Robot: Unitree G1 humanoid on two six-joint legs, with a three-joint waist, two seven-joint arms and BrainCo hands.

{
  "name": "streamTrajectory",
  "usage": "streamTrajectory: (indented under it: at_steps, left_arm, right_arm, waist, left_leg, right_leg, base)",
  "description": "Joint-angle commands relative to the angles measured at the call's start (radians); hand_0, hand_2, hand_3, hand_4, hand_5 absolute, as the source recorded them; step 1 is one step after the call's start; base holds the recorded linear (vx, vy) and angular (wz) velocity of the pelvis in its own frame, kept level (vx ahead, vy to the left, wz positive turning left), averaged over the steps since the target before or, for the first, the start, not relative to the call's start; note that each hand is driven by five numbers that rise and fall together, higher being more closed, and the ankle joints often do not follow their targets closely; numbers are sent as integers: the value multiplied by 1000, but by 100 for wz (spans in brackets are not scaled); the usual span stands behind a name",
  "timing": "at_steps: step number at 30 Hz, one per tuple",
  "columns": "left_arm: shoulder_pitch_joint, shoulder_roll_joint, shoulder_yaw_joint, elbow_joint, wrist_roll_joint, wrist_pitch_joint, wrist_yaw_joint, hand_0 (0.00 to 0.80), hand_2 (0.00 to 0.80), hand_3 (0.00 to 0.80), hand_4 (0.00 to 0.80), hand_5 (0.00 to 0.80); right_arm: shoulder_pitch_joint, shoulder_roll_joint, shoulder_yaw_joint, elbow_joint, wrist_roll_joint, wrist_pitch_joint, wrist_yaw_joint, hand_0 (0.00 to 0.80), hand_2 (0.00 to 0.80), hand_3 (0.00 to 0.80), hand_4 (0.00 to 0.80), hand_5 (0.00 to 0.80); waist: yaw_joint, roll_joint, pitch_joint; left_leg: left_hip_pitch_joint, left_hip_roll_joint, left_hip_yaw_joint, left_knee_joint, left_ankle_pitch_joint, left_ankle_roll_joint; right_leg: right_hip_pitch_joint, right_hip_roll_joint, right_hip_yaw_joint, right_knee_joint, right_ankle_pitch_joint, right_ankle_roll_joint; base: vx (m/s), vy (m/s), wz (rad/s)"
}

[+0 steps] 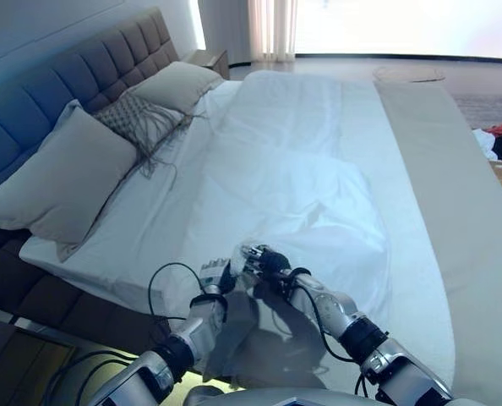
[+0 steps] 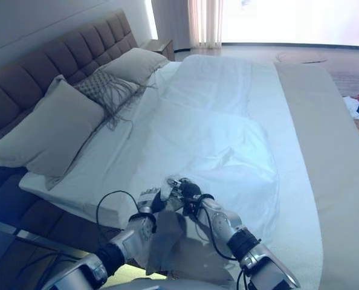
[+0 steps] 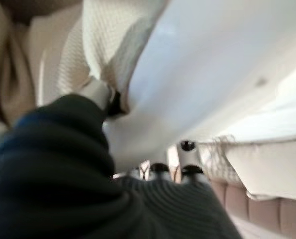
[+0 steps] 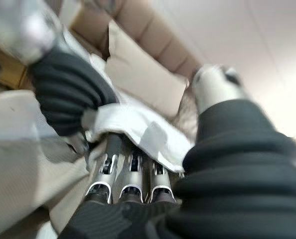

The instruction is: Make the bed neatly

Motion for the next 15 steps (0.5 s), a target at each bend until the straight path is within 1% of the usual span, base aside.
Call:
streamTrajectory:
  at_steps: [1,2,4,5,6,8,9,12,15]
  left_arm:
    - [-91,65,79,80,91,-24,94,800,800,800,800,800]
    - [-76,79,112,51,106,-22,78,800,800,800,800,800]
    - [-56,141,171,-99,126,25,-17,800,800,800,800,800]
    - [-44,177,205,-175,131,46,-68,800,800,800,800,800]
    - [-23,231,251,-283,137,73,-144,800,800,800,800,800]
    - [23,305,323,-405,139,88,-221,800,800,800,800,800]
    - [35,322,340,-427,136,92,-231,800,800,800,800,800]
    - [91,370,419,-488,121,87,-255,800,800,800,800,800]
    - [133,403,487,-529,99,66,-261,800,800,800,800,800]
  right_arm:
    - [-21,39,-11,-115,42,26,97,0,0,0,0,0]
    - [-3,22,-14,-144,36,48,104,0,0,0,0,0]
    - [42,-12,-42,-203,5,90,122,0,0,0,0,0]
    - [65,-32,-59,-230,-1,109,130,0,0,0,0,0]
    - [98,-63,-90,-278,2,134,139,0,0,0,0,0]
    - [150,-103,-139,-344,11,169,157,0,0,0,0,0]
    - [164,-112,-151,-357,13,174,162,0,0,0,0,0]
    - [218,-141,-196,-403,17,196,172,0,0,0,0,0]
    - [271,-158,-234,-416,11,184,148,0,0,0,0,0]
  waist:
    - [-10,-34,-16]
    - [-14,-28,-19]
    - [-11,-16,-22]
    - [-6,-11,-24]
    - [0,-7,-23]
    - [10,-1,-19]
    - [13,0,-17]
    - [21,2,-13]
    - [26,2,-11]
  left_leg:
    - [6,2,-8,-68,20,-48]
    - [7,-1,-15,-71,22,-50]
    - [1,-14,-25,-72,15,-48]
    - [-5,-19,-29,-72,12,-46]
    - [-14,-25,-36,-70,10,-41]
    - [-26,-28,-45,-69,9,-37]
    - [-29,-29,-47,-69,10,-36]
    - [-40,-28,-53,-67,13,-35]
    - [-48,-25,-58,-65,18,-35]
  right_leg:
    - [74,-42,-23,-463,494,113]
    - [76,-41,-25,-463,490,115]
    - [70,-44,-25,-462,485,118]
    - [65,-45,-25,-462,485,118]
    - [58,-45,-22,-462,486,118]
    - [52,-40,-18,-462,485,115]
    - [52,-39,-18,-462,484,114]
    - [52,-33,-18,-462,476,110]
    - [55,-30,-22,-456,467,105]
  base:
    - [-29,64,1]
    - [-47,106,-1]
    - [-83,118,-2]
    - [-114,74,1]
    - [-122,49,-1]
    - [-102,16,-3]
    - [-75,3,-3]
    - [-65,5,0]
    - [-48,10,1]
